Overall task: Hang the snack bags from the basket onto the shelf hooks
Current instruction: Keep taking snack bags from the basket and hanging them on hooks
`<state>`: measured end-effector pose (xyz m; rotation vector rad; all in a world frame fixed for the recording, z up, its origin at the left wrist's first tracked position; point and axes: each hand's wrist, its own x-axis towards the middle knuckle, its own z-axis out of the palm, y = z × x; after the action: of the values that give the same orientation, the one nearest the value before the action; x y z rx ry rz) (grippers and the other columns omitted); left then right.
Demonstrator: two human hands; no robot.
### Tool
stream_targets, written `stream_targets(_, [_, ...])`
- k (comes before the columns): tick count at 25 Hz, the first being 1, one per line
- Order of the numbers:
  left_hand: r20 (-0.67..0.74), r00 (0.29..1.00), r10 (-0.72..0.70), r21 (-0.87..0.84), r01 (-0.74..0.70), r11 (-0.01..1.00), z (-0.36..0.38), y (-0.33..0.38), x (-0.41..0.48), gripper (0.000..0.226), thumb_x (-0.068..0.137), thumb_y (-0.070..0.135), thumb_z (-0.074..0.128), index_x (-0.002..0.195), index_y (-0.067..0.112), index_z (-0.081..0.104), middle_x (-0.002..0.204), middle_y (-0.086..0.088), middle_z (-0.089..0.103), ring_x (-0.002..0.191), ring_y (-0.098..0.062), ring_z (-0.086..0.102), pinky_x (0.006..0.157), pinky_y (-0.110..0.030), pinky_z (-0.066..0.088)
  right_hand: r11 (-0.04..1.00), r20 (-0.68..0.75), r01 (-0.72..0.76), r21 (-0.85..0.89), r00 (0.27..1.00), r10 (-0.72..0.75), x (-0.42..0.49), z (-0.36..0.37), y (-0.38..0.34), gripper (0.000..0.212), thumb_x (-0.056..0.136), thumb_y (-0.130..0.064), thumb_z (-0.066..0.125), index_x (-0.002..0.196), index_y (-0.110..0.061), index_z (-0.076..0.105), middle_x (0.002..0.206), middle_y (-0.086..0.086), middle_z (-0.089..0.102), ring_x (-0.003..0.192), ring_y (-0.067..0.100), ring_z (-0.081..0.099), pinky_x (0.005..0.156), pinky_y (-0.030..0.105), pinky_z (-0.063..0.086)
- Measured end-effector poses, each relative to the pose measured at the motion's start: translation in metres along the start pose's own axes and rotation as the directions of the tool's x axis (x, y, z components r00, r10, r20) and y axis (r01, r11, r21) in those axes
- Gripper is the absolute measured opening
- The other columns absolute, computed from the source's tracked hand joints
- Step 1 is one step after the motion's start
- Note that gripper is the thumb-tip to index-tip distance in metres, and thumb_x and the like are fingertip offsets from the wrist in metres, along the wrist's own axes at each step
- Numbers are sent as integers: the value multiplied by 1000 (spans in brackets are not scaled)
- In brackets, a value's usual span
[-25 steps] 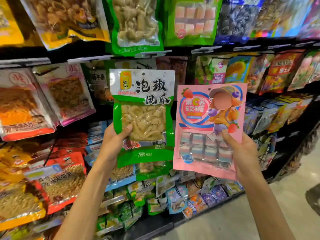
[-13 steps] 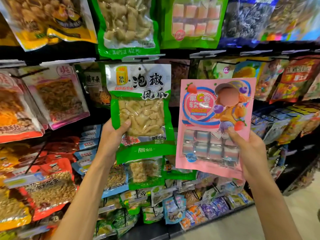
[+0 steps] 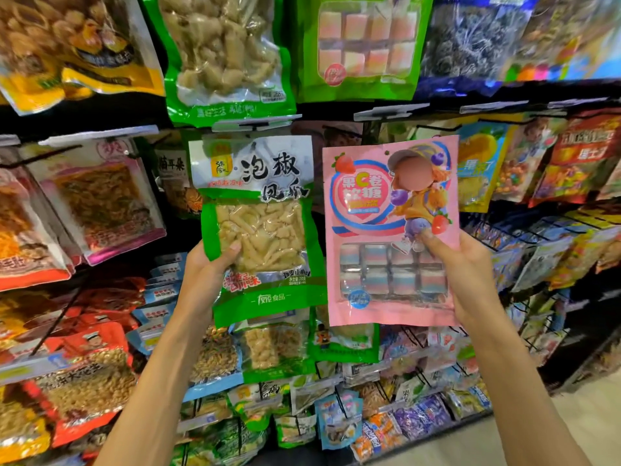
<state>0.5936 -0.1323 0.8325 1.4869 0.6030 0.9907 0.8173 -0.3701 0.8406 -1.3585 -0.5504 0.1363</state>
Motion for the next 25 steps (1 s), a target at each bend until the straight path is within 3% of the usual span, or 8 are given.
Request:
stream_targets(6, [-86, 996, -6, 48, 10, 999, 5, -7, 27, 24, 95, 21, 60, 119, 18, 62, 105, 6, 69, 98, -12, 65, 76, -25, 47, 999, 56, -32, 36, 998, 30, 47, 11, 2, 23, 90, -18, 69, 112, -13, 71, 103, -1, 76, 100, 16, 70, 93, 34, 54])
stream_targets(11, [-135, 991, 3, 89, 9, 996, 9, -16, 41, 19, 95, 20, 60, 114, 18, 62, 99, 6, 67, 89, -8, 62, 76, -25, 46, 996, 132, -15, 92, 991, 3, 68, 11, 11, 22, 90, -16, 68, 111, -10, 70, 97, -5, 76, 87, 4, 71, 70, 13, 51])
stream_targets(17, [-170, 985, 5, 125, 16, 992, 5, -33, 53, 19, 95, 24, 61, 113, 28, 64, 111, 7, 68, 106, -17, 62, 96, -39, 42, 996, 160, -53, 65, 986, 42, 87, 6, 22, 12, 88, -22, 71, 100, -21, 72, 91, -7, 77, 87, 7, 71, 76, 21, 54])
stream_targets(19, [-175, 985, 0, 113, 20, 993, 4, -37, 58, 17, 95, 23, 60, 110, 30, 65, 114, 6, 69, 108, -16, 62, 98, -40, 43, 995, 199, -65, 76, 979, 49, 95, 7, 27, 14, 89, -21, 71, 103, -20, 72, 96, -5, 77, 92, 10, 71, 80, 22, 56])
stream_targets(22, [-197, 980, -8, 96, 28, 995, 8, -39, 68, 22, 95, 20, 60, 117, 23, 62, 114, 3, 67, 108, -18, 61, 98, -39, 42, 995, 218, -67, 73, 975, 50, 114, 17, 34, 14, 89, -21, 71, 103, -19, 72, 95, -6, 77, 89, 6, 71, 75, 17, 53])
stream_targets(25, [-242, 970, -26, 77, 46, 996, 16, -43, 83, 30, 93, 20, 63, 123, 18, 60, 115, 3, 66, 109, -16, 61, 98, -36, 40, 998, 201, -65, 24, 978, 59, 142, 36, 46, 17, 87, -24, 73, 102, -16, 71, 96, -5, 76, 90, 9, 70, 78, 23, 50])
